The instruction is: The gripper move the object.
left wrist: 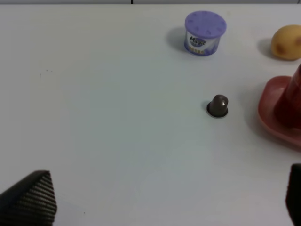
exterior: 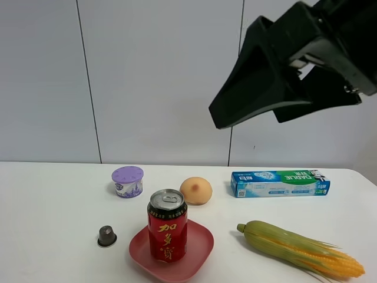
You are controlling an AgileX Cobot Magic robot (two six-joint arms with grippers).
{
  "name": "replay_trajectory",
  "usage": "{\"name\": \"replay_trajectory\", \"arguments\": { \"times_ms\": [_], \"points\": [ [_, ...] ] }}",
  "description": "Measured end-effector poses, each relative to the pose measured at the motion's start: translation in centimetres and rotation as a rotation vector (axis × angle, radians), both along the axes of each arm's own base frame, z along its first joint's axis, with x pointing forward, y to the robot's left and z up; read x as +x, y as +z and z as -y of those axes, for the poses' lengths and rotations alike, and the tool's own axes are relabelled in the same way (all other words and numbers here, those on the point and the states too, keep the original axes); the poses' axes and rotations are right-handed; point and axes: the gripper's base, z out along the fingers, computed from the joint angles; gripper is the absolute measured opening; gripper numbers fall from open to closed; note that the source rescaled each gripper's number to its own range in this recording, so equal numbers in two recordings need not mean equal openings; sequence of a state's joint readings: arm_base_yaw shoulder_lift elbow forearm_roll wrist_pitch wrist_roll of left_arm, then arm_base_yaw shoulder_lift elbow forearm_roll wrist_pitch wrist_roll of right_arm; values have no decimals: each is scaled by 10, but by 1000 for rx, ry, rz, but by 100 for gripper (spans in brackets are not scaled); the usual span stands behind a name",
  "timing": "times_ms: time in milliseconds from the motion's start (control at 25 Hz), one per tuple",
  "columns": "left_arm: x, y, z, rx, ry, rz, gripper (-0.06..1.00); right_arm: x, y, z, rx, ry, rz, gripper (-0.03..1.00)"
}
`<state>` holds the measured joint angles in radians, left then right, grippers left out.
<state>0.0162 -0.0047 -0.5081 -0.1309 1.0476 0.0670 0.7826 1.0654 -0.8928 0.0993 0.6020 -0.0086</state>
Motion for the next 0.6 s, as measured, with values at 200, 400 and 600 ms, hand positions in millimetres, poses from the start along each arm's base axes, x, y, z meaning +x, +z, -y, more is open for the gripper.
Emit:
{"name": "replay_trajectory", "arguments": {
  "times_ms": [200,400,600],
  "points": [
    [0,0,0,0,0,0,100,-9,7,18,-105,10,74,100],
    [0,0,0,0,0,0,100,3,10,39,-150,-82,104,100],
    [0,0,0,0,0,0,100,26,9,78,-228,-251,122,100]
  ]
}}
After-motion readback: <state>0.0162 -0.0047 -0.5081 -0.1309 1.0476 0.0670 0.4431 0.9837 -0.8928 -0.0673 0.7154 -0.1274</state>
